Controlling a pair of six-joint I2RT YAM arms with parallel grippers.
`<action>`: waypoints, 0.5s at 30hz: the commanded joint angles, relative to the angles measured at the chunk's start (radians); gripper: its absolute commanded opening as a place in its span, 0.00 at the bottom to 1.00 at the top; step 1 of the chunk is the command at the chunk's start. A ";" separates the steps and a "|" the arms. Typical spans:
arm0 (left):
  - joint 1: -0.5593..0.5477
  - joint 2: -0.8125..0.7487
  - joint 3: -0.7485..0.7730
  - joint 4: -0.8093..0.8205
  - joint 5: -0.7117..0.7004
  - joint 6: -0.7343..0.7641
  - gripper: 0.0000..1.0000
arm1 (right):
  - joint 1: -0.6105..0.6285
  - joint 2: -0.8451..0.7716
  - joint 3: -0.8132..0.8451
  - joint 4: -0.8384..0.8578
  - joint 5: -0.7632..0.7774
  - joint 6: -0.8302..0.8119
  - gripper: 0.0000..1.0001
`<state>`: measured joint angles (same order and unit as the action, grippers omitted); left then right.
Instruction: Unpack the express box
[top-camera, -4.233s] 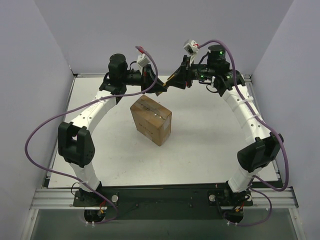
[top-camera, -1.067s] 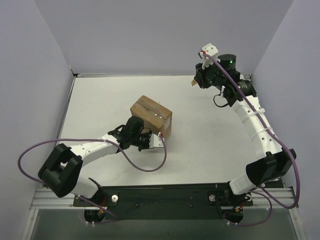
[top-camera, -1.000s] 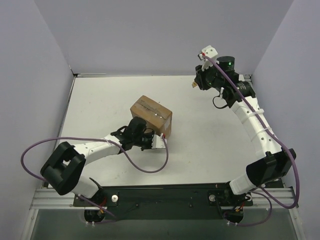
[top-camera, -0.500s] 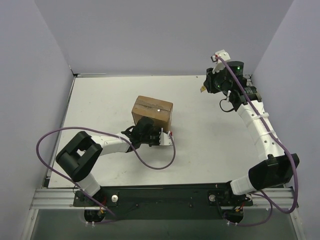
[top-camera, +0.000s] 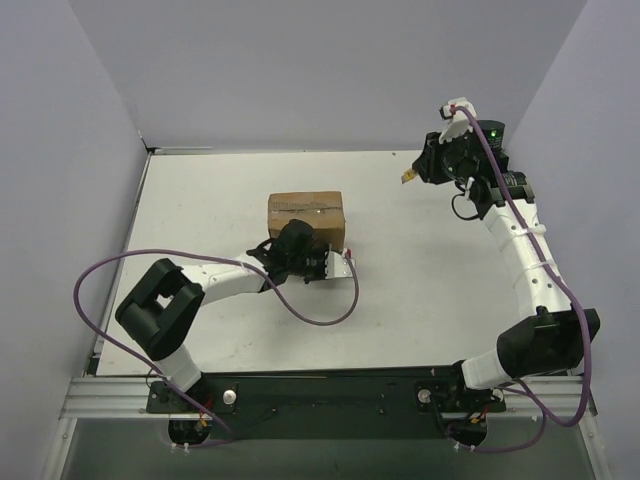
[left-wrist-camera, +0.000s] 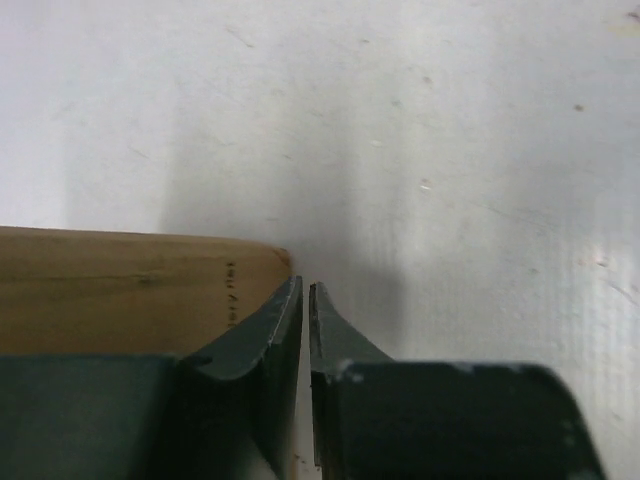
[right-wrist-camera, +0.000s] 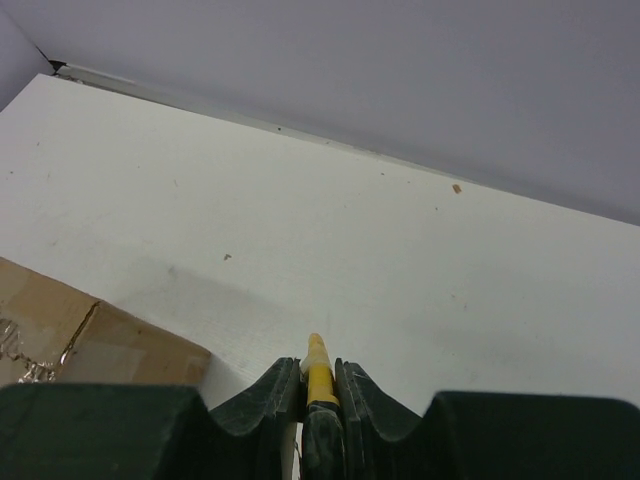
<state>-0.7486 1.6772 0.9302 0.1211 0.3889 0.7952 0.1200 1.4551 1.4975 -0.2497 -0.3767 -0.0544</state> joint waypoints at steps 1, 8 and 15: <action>0.035 -0.034 0.077 -0.274 0.178 -0.025 0.22 | 0.000 -0.022 0.000 0.027 -0.077 0.027 0.00; 0.063 -0.114 0.292 -0.463 0.320 -0.129 0.64 | -0.048 0.034 0.095 -0.068 -0.258 0.109 0.00; 0.058 -0.149 0.503 -0.518 0.176 -0.016 0.69 | -0.193 0.108 0.086 0.060 -0.517 0.468 0.00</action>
<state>-0.6903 1.5650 1.2842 -0.3187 0.6113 0.7162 0.0067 1.5185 1.5616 -0.3016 -0.6727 0.1619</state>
